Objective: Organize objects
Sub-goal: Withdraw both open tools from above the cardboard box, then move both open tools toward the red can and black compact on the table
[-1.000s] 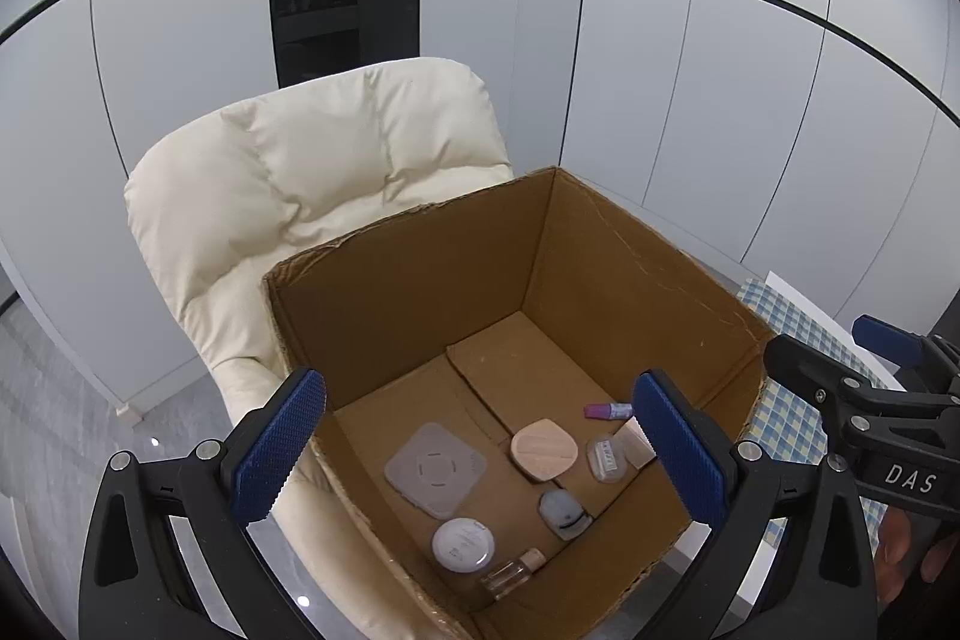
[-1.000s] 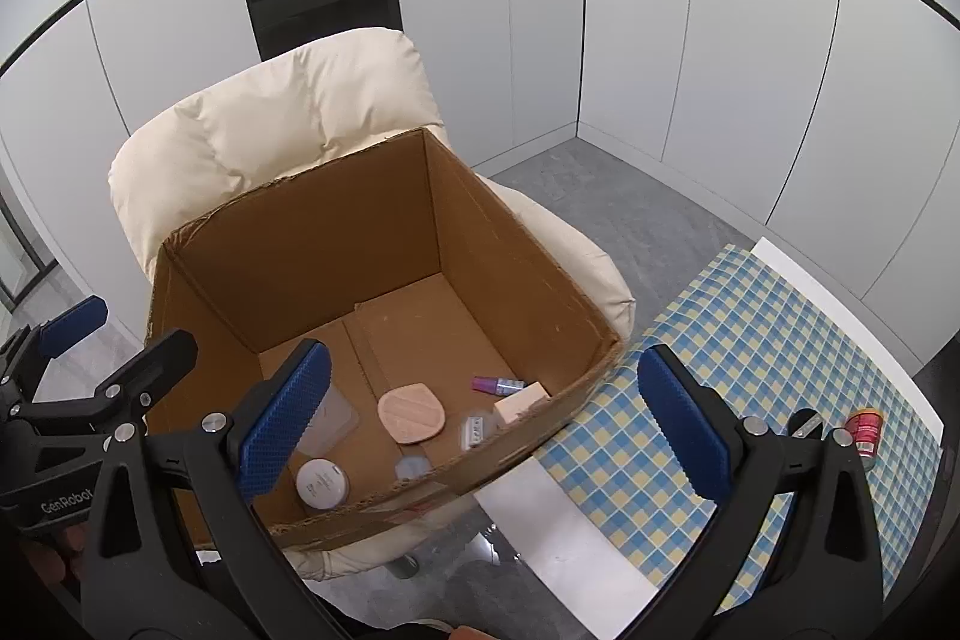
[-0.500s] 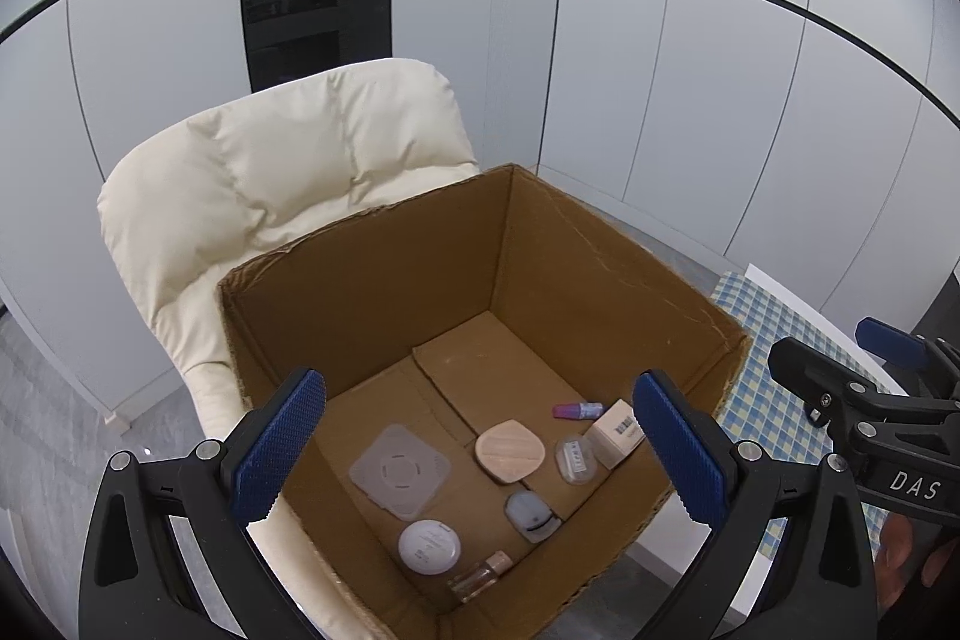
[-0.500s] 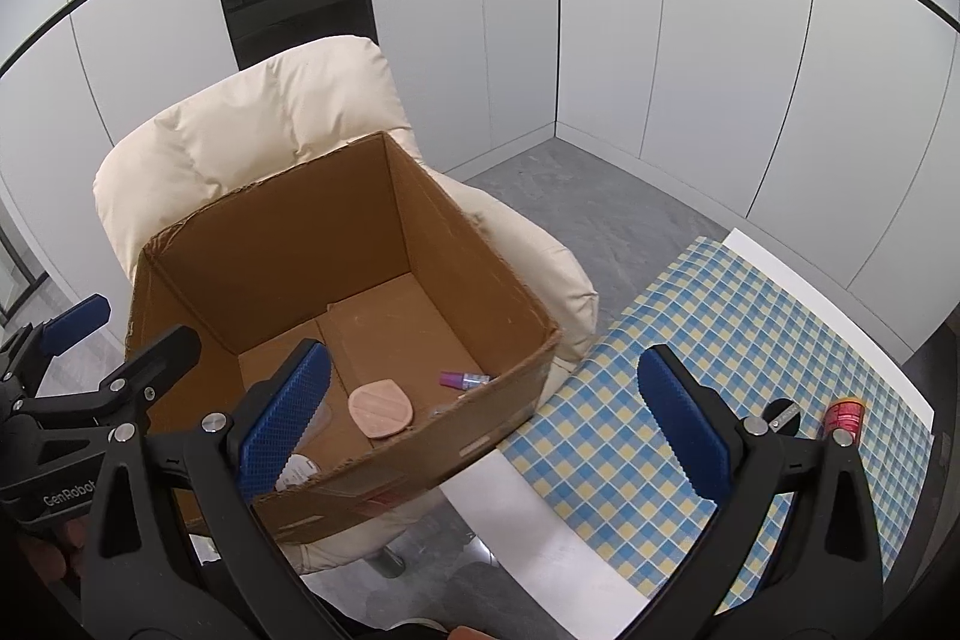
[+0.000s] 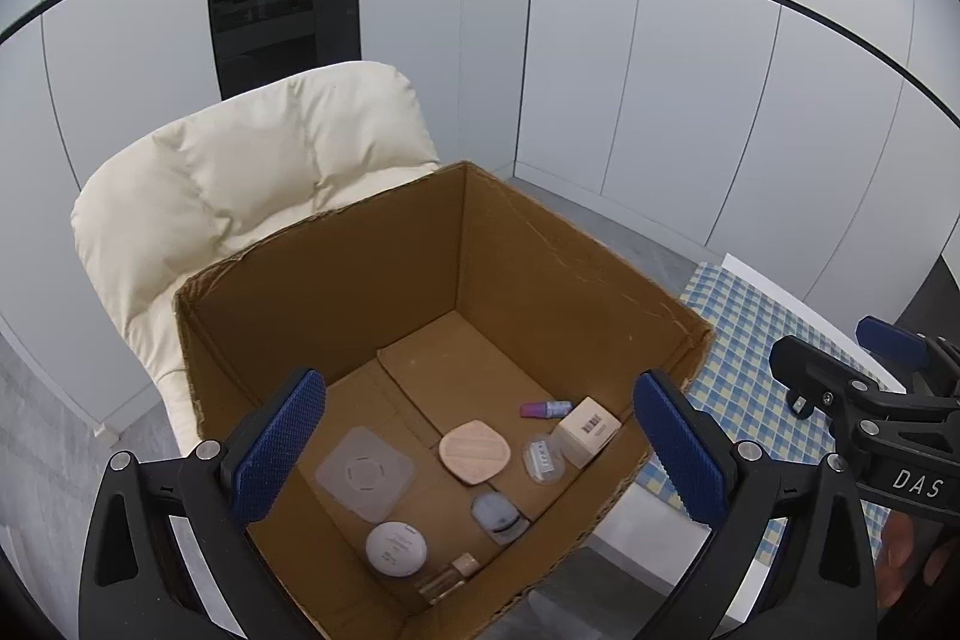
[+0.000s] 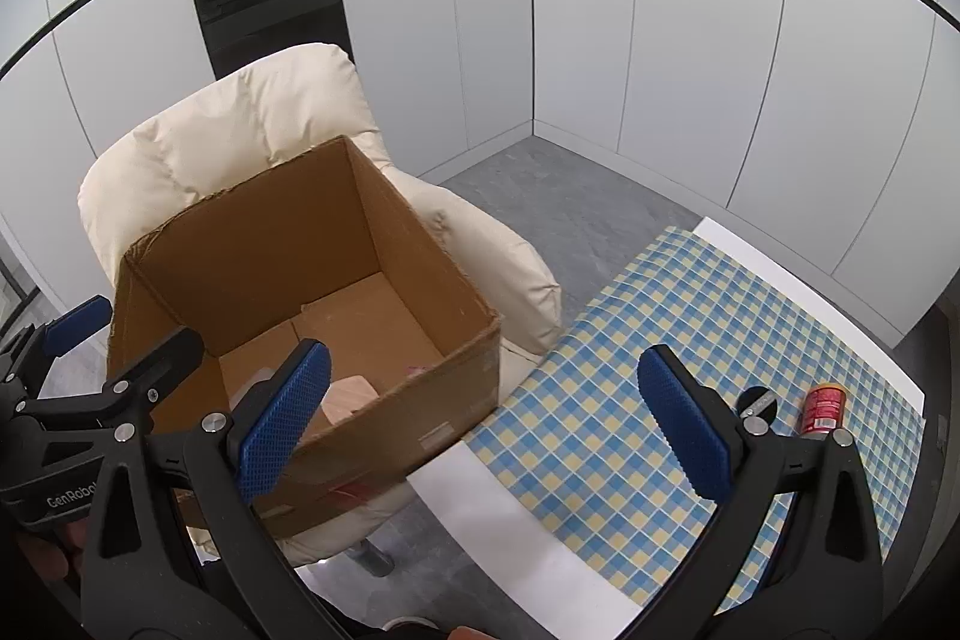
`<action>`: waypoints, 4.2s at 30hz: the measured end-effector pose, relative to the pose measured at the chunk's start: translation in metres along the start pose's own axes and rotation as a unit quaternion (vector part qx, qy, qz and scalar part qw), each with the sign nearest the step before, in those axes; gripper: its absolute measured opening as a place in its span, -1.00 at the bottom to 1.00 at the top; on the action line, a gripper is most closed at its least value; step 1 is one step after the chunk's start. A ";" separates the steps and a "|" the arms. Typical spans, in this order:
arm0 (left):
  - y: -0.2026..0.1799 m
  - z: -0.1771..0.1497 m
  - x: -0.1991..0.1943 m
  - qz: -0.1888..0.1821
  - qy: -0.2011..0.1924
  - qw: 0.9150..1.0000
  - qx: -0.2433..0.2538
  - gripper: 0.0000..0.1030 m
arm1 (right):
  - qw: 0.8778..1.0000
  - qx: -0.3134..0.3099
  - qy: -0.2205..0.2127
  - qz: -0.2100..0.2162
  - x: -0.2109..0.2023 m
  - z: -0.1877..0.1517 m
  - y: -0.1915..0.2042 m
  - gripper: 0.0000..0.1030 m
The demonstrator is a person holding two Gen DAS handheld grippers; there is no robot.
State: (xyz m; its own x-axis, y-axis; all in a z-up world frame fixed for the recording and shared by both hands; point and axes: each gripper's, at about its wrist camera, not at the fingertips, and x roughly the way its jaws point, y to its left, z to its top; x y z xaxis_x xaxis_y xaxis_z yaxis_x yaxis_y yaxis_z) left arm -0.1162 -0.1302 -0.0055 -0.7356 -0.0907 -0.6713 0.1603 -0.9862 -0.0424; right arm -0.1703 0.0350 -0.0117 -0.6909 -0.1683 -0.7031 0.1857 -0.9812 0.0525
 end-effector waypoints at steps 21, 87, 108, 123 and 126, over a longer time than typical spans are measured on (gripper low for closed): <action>-0.047 0.002 0.004 -0.032 0.003 0.999 0.029 0.99 | 0.999 0.031 -0.002 -0.031 -0.016 -0.011 -0.051 1.00; -0.218 -0.018 -0.001 -0.136 0.011 0.983 0.121 0.99 | 0.978 0.152 -0.002 -0.140 -0.096 -0.083 -0.223 1.00; -0.248 -0.024 -0.005 -0.152 0.014 0.978 0.141 0.99 | 0.972 0.175 0.002 -0.159 -0.112 -0.099 -0.250 1.00; -0.257 -0.026 -0.007 -0.156 0.013 0.976 0.149 0.99 | 0.970 0.180 0.006 -0.165 -0.117 -0.106 -0.258 1.00; -0.261 -0.028 -0.006 -0.156 0.013 0.976 0.153 0.99 | 0.969 0.184 0.009 -0.166 -0.119 -0.110 -0.262 1.00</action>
State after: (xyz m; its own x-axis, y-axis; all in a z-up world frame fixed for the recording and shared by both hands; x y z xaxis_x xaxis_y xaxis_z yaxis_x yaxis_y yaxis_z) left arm -0.1346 0.1317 -0.0112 -0.6992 0.2202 -0.6802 -0.2763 -0.9607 -0.0270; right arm -0.0599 0.3229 -0.0196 -0.6563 0.1613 -0.7371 -0.3094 -0.9485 0.0679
